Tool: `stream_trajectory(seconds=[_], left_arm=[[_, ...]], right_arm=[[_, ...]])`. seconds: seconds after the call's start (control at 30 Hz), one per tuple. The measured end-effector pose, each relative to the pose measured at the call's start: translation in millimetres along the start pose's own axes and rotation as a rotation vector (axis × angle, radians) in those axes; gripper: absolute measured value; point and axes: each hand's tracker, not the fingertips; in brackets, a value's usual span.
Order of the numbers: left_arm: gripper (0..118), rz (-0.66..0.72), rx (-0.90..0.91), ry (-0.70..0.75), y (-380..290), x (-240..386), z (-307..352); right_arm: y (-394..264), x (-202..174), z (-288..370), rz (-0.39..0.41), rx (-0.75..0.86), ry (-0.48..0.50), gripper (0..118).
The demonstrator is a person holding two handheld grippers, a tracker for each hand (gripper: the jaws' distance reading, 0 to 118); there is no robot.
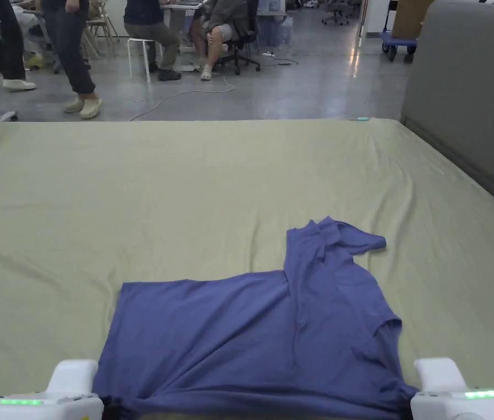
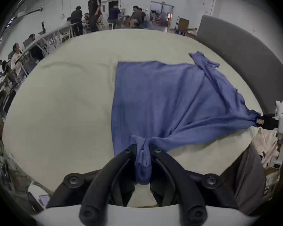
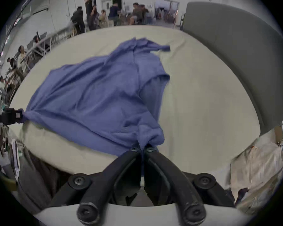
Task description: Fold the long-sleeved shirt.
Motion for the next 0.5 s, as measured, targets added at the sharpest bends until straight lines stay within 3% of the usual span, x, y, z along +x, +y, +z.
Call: stream_trajectory(seconds=[0.1,0.13,0.17,0.2,0.23,0.27,0.3,0.37,0.4,0.43,0.47,0.5], left_arm=[[11,0.017,0.015,-0.005,-0.1,1.0,-0.3],[15,0.019,0.026,-0.011,2.0,1.3,0.7],[29,0.017,0.031,-0.013,6.2,1.7,3.4],[58,0.006,0.044,-0.008,10.9,4.6,10.0],[106,-0.008,0.049,0.000,16.2,5.7,15.7],[118,-0.018,0.050,0.003,21.7,6.4,21.2],[114,-0.028,0.060,-0.004,27.7,7.0,27.4],[116,-0.047,0.166,-0.034,39.4,8.5,40.6],[116,-0.047,0.167,-0.030,48.3,9.8,41.7],[109,-0.043,0.166,-0.026,57.6,11.5,40.9],[84,-0.036,0.166,-0.016,66.5,17.8,40.5],[55,-0.032,0.178,-0.012,73.4,19.3,37.2]], right_arm=[[-1.5,-2.8,-13.0,0.031,-0.047,-0.014,0],[0.9,-4.4,-14.3,0.034,-0.060,-0.012,5],[1.8,-5.2,-10.1,0.037,-0.062,-0.011,24],[3.5,-6.7,-2.3,0.047,-0.057,-0.015,55],[4.4,-8.3,5.6,0.054,-0.040,-0.017,100],[6.7,-8.3,11.7,0.053,-0.014,-0.028,115],[9.7,-4.5,18.8,0.049,0.025,-0.014,115],[21.4,-5.6,28.7,0.027,0.095,0.009,114],[28.9,-5.4,29.4,0.022,0.091,0.009,107],[35.5,-4.4,28.9,0.010,0.104,0.030,71],[42.2,-6.5,26.8,0.010,0.120,0.037,22],[48.7,-10.8,21.5,0.013,0.120,0.032,0]])
